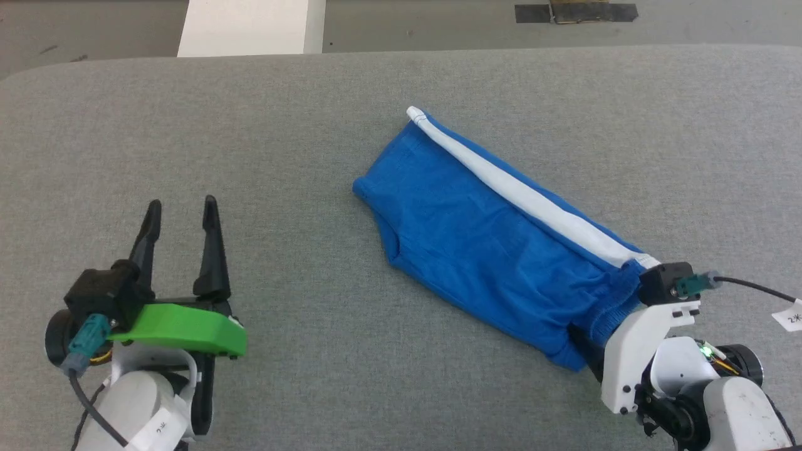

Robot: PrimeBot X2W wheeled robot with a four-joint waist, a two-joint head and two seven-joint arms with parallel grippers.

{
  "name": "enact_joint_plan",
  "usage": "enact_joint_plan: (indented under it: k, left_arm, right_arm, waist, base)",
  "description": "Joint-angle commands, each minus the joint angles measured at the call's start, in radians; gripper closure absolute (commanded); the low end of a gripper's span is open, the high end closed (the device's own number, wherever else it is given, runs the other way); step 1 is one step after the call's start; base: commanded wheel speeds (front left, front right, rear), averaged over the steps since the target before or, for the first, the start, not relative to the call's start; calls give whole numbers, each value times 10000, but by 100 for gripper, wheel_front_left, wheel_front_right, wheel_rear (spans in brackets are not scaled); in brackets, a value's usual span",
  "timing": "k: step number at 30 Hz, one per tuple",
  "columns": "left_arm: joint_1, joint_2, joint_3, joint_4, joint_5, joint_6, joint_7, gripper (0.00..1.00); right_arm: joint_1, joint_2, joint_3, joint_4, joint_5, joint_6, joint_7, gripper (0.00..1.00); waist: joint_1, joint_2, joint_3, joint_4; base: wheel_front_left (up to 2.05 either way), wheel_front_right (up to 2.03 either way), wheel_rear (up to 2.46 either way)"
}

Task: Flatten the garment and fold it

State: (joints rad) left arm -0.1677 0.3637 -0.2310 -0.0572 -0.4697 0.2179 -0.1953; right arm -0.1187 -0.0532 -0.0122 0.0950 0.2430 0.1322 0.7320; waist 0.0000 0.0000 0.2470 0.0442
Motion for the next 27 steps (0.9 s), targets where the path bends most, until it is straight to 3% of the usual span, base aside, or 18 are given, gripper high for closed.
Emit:
enact_joint_plan:
  k: [1, 2, 7, 18, 27]
  left_arm:
    - [53, 18, -63, 36, -62, -72, 73, 0]
    - [-14, 21, -138, 76, -90, -118, 213, 0]
    - [-783, -134, -586, 330, -378, -309, 1392, 0]
    - [-4233, -898, -2262, 3530, -970, -689, 6427, 0]
    - [-5404, -883, -2972, 5085, -819, -628, 8754, 0]
  right_arm:
    - [29, 29, 113, 449, 21, -15, 145, 89]
    - [-5, 29, 172, 528, 29, -15, 145, 100]
    - [-159, 29, 412, 457, 90, -15, 84, 100]
    - [-728, 29, 1295, -150, 553, -15, -208, 100]
    - [-907, 29, 1608, -56, 709, -15, -357, 100]
  waist:
    - [0, 0, 20, 29]
    - [0, 0, 10, 33]
    - [0, 0, 22, -104]
    - [0, 0, 509, -1016]
    - [0, 0, 923, -1687]
  base:
    - [0, 0, 0]
    - [0, 0, 0]
    - [0, 0, 0]
    - [0, 0, 0]
    - [0, 0, 0]
